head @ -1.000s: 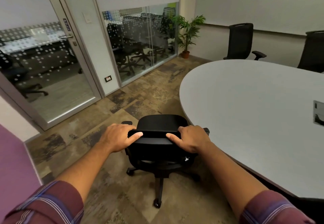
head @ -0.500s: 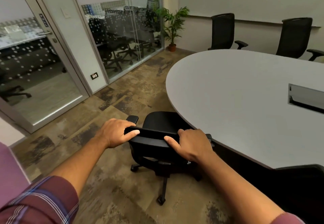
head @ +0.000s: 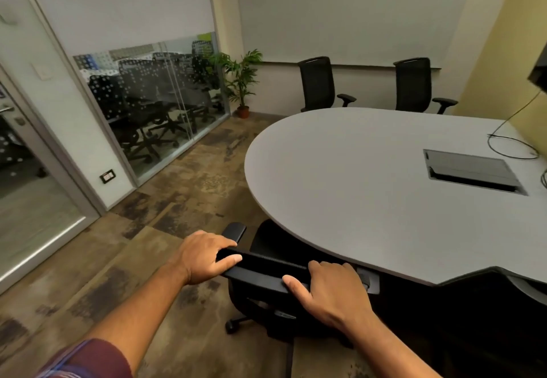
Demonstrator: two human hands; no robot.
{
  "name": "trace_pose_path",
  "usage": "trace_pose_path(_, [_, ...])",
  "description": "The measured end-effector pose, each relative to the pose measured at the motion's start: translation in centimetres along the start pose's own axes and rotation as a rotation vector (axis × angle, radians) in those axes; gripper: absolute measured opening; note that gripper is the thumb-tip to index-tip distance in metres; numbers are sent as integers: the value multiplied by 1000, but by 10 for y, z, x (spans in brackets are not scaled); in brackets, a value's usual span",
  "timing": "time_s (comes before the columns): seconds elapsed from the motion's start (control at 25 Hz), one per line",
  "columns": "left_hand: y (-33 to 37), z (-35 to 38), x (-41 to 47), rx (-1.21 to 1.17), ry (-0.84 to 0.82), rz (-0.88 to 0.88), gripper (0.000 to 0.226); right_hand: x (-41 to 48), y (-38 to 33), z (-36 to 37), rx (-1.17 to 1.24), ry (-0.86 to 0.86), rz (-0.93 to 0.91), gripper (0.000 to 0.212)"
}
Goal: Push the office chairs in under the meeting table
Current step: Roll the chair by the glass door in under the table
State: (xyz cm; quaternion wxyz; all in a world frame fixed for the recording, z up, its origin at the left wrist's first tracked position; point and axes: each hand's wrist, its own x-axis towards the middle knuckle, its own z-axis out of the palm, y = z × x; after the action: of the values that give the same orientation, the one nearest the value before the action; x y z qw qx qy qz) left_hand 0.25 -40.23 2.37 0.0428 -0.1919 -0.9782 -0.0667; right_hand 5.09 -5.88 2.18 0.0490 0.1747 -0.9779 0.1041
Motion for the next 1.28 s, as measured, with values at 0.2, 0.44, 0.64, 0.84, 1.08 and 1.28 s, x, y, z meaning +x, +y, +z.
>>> trace_pose_path(0.2, [8,-2,35,21,-31,70,86,6,14,0,-45,36,101,78])
trace_pose_path(0.44, [20,5,79,57,-18,155,80,18,43,-7,-51,38,162,76])
trace_pose_path(0.64, [19,12,106,5,29,195,67,30,54,-9,-56,44,221,79])
trace_pose_path(0.84, [0,16,127,25,35,208,70,46,49,-5,-55,53,235,78])
trace_pose_path(1.08, [-14,15,146,26,-1,228,89,59,43,-3,-81,65,258,81])
trace_pose_path(1.28, [-23,13,157,43,9,266,71,69,37,0,-98,60,284,85])
